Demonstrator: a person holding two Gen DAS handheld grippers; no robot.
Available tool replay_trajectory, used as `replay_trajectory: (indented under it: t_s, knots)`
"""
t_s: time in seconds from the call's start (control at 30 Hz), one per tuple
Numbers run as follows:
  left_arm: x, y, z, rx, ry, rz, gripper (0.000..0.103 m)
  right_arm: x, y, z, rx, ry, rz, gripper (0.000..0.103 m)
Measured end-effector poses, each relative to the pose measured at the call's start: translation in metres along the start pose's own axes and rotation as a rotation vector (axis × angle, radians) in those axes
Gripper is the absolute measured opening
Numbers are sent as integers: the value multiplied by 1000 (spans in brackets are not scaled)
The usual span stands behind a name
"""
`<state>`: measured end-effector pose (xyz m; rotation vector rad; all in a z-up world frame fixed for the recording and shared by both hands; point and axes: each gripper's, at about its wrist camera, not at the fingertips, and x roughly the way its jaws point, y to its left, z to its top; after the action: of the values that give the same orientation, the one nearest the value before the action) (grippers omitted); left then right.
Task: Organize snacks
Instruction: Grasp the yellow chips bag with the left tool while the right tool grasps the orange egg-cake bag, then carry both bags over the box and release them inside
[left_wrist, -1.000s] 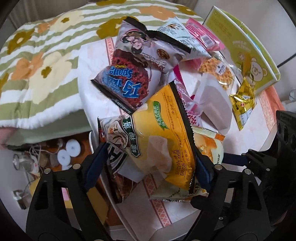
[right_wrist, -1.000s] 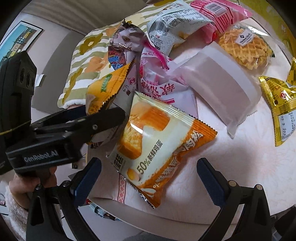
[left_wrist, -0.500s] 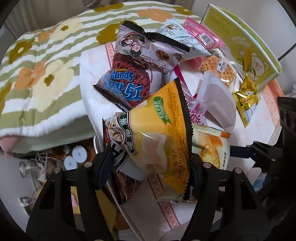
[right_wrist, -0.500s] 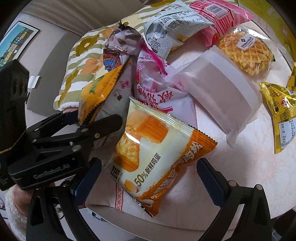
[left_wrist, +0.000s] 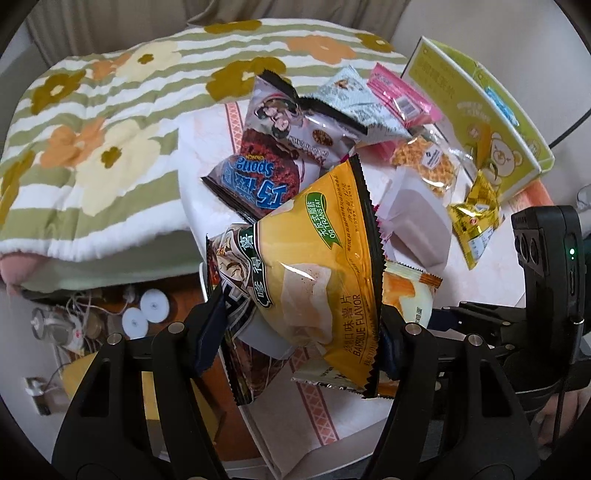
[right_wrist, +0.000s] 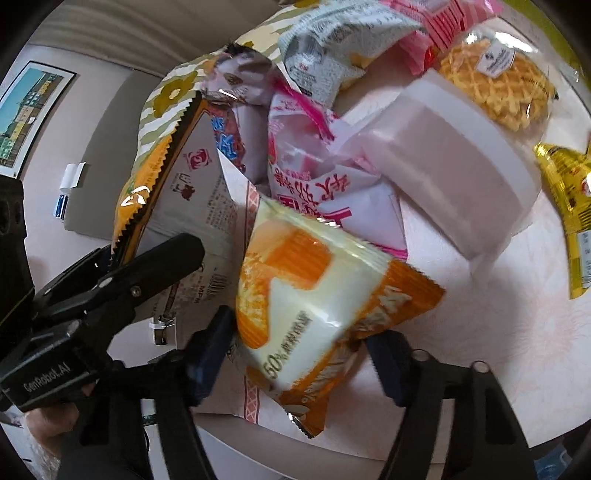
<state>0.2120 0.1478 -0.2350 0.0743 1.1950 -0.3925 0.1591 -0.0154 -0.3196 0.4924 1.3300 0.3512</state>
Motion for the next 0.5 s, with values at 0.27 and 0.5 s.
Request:
replay_trajectory:
  t_s: [0.27, 0.5]
  knots:
    - [-42, 0, 3, -50, -82, 9, 63, -36, 6, -2, -53, -62, 16, 60]
    - [-81, -13, 25, -53, -167, 6, 64, -104, 7, 3, -110, -193, 3, 60]
